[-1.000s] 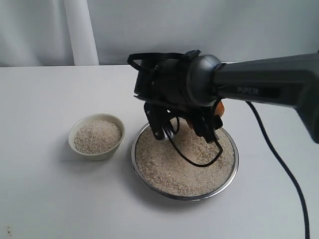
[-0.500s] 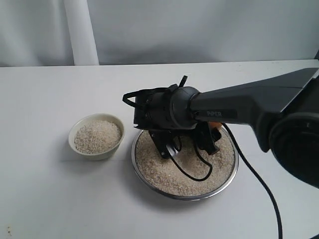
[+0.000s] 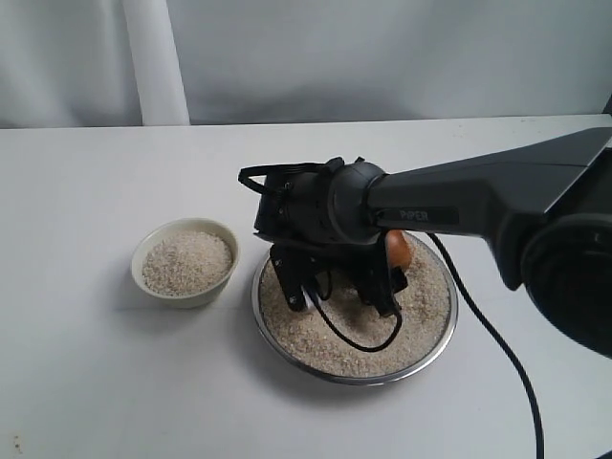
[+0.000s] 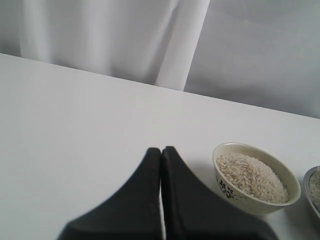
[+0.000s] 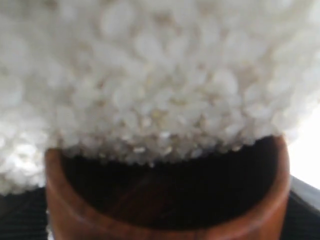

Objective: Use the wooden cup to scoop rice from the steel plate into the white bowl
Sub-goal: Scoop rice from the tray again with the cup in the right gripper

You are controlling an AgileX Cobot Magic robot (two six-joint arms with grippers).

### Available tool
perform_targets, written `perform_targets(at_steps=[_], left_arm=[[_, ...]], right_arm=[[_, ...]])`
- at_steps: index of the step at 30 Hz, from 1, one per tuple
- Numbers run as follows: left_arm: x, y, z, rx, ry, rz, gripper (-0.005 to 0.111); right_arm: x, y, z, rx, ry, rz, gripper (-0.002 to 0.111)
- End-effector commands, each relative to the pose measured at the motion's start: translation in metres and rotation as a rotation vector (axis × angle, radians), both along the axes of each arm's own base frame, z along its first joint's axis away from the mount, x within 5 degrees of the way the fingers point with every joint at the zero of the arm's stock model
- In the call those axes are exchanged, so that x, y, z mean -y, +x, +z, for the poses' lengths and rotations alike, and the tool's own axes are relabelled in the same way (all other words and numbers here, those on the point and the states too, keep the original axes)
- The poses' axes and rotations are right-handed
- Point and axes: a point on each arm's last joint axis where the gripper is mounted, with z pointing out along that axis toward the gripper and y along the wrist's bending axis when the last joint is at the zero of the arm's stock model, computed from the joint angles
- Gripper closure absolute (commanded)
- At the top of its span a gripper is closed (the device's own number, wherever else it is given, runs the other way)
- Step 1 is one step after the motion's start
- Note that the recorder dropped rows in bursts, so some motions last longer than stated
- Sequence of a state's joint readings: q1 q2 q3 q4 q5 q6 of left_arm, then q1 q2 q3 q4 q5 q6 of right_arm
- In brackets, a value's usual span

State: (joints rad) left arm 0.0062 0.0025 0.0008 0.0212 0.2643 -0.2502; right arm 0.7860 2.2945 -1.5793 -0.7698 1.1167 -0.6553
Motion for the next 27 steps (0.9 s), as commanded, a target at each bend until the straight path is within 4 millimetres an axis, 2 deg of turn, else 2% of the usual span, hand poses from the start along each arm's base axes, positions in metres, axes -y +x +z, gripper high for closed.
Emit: perform_targets(at_steps=[1, 7, 22, 27], left_arm=[[0.0, 0.0, 0.0, 0.002, -0.007, -0.006, 0.107], [0.0, 0.0, 0.0, 0.002, -0.007, -0.006, 0.107], [0.0, 0.0, 0.0, 0.002, -0.007, -0.006, 0.107], [0.0, 0.0, 0.0, 0.002, -0.007, -0.006, 0.107]], right_arm=[[-0.005, -0.004, -0.009, -0.048, 0.123, -0.066, 0.108], [-0.011, -0.009, -0.013, -0.094, 0.224, -0.11, 0.108], [-0.017, -0.014, -0.015, -0.131, 0.321, -0.191, 0.108], [-0.009, -0.008, -0.01, -0.143, 0.412, -0.32, 0.108]])
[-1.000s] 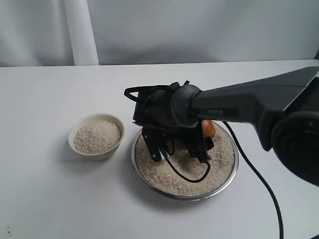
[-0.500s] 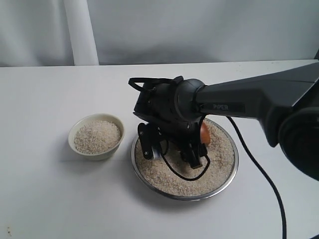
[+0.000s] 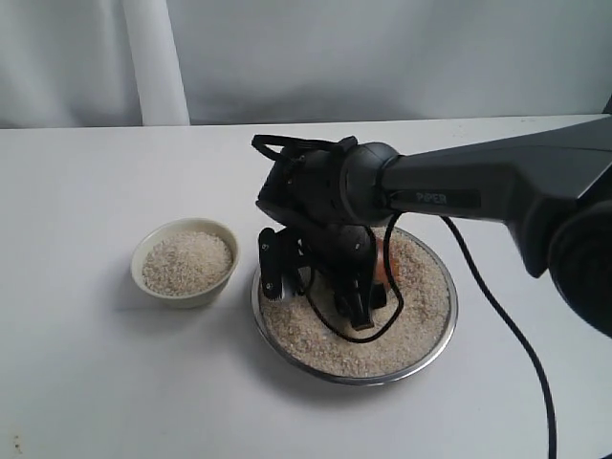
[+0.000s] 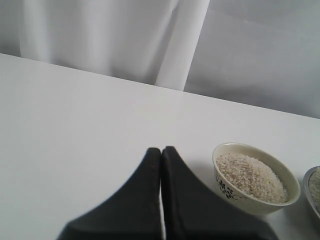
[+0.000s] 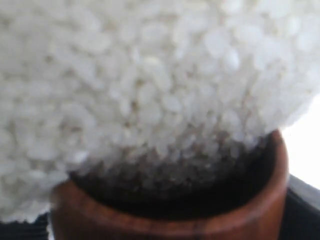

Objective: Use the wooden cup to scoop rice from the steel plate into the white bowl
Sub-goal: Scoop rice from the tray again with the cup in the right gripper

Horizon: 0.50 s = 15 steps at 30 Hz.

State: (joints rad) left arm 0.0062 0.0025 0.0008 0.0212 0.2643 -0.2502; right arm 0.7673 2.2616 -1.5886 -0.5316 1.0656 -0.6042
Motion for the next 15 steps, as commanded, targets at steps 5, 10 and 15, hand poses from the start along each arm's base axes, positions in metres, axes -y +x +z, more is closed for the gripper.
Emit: perform_targets(at_steps=[5, 10, 15], left_arm=[[0.0, 0.0, 0.0, 0.002, -0.007, -0.006, 0.107], [0.0, 0.0, 0.0, 0.002, -0.007, -0.006, 0.107], [0.0, 0.0, 0.0, 0.002, -0.007, -0.006, 0.107]], right_arm=[[0.019, -0.004, -0.008, -0.041, 0.326, -0.166, 0.108], [0.052, -0.012, -0.023, -0.032, 0.428, -0.239, 0.108], [0.07, -0.021, -0.022, 0.062, 0.6, -0.258, 0.108]])
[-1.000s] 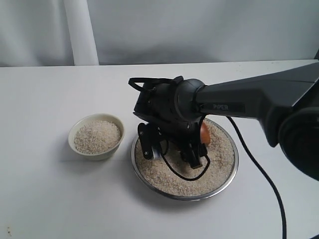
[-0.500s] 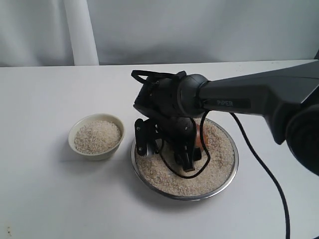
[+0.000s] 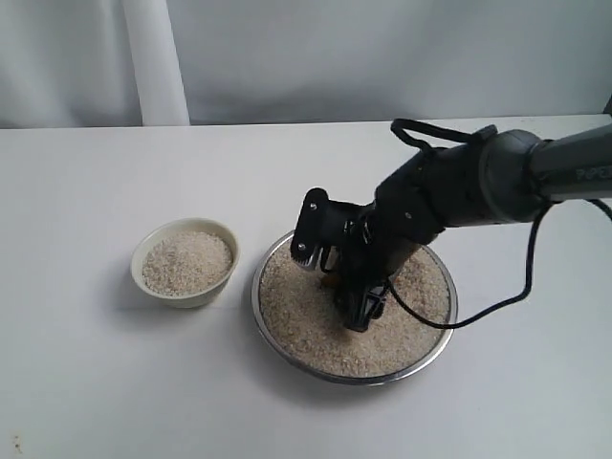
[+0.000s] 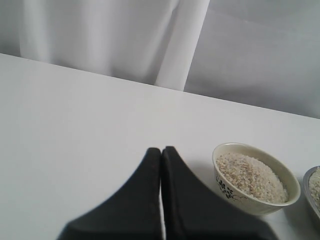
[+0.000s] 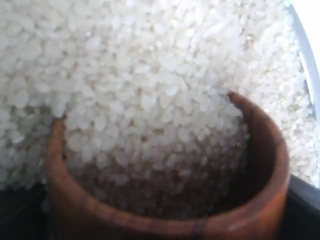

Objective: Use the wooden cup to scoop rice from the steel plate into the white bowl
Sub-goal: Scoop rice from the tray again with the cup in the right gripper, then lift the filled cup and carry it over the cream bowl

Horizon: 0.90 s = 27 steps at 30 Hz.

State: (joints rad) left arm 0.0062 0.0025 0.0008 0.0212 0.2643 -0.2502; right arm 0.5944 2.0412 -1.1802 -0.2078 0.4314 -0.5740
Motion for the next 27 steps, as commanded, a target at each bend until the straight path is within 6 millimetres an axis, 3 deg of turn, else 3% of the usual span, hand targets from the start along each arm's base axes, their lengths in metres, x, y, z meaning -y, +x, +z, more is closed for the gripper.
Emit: perform_targets(at_steps=[1, 17, 23, 27], left_arm=[[0.0, 0.0, 0.0, 0.002, -0.007, -0.006, 0.107], [0.0, 0.0, 0.0, 0.002, -0.007, -0.006, 0.107], [0.0, 0.0, 0.0, 0.002, -0.007, -0.006, 0.107], [0.0, 0.0, 0.0, 0.002, -0.007, -0.006, 0.107]], right_arm=[[0.015, -0.013, -0.02, -0.009, 0.058, -0.044, 0.108], [0.022, -0.028, 0.006, 0.214, 0.391, -0.214, 0.108], [0.023, -0.026, 0.037, 0.296, 0.491, -0.266, 0.108], [0.024, -0.028, 0.067, 0.381, 0.559, -0.255, 0.108]])
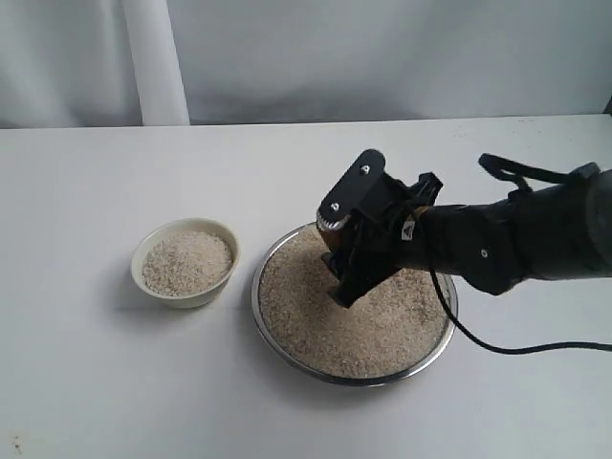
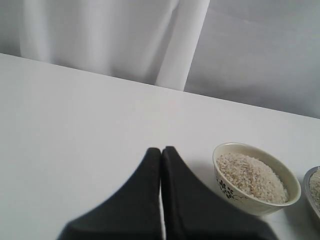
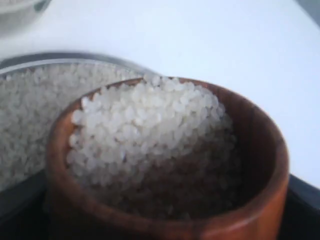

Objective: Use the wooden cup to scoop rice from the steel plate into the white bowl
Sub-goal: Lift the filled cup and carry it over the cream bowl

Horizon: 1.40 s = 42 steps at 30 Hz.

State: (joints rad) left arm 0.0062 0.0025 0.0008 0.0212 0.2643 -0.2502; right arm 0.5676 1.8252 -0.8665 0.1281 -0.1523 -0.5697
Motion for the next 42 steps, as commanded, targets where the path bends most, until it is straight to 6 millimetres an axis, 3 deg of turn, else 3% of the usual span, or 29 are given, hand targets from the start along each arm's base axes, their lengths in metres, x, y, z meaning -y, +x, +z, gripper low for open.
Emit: perform_targets(at_steps=[1, 9, 15, 19, 25, 32, 37, 42], left_arm=[[0.0, 0.0, 0.0, 0.002, -0.007, -0.006, 0.107], [0.0, 0.0, 0.0, 0.002, -0.007, -0.006, 0.107], [0.0, 0.0, 0.0, 0.002, -0.007, -0.006, 0.107], [0.0, 0.0, 0.0, 0.002, -0.007, -0.006, 0.107], [0.0, 0.0, 0.0, 0.002, -0.007, -0.006, 0.107], [0.0, 0.0, 0.0, 0.002, -0.007, -0.006, 0.107], [0.0, 0.0, 0.0, 0.002, -0.007, -0.006, 0.107], [0.0, 0.0, 0.0, 0.002, -0.007, -0.006, 0.107]], right_arm=[[0.002, -0.001, 0.038, 0.131, 0.09, -0.018, 0.108], [-0.005, 0.004, 0.085, 0.196, 0.151, -0.011, 0.108], [-0.046, 0.013, 0.112, 0.174, 0.16, 0.08, 0.108], [-0.081, 0.021, 0.117, 0.155, 0.153, 0.147, 0.108], [-0.127, 0.035, 0.11, 0.121, 0.102, 0.232, 0.108], [-0.165, 0.055, 0.078, 0.092, -0.134, 0.281, 0.108], [-0.181, 0.049, 0.061, 0.198, -0.468, 0.275, 0.108], [-0.194, 0.036, 0.05, 0.297, -0.665, 0.342, 0.108]])
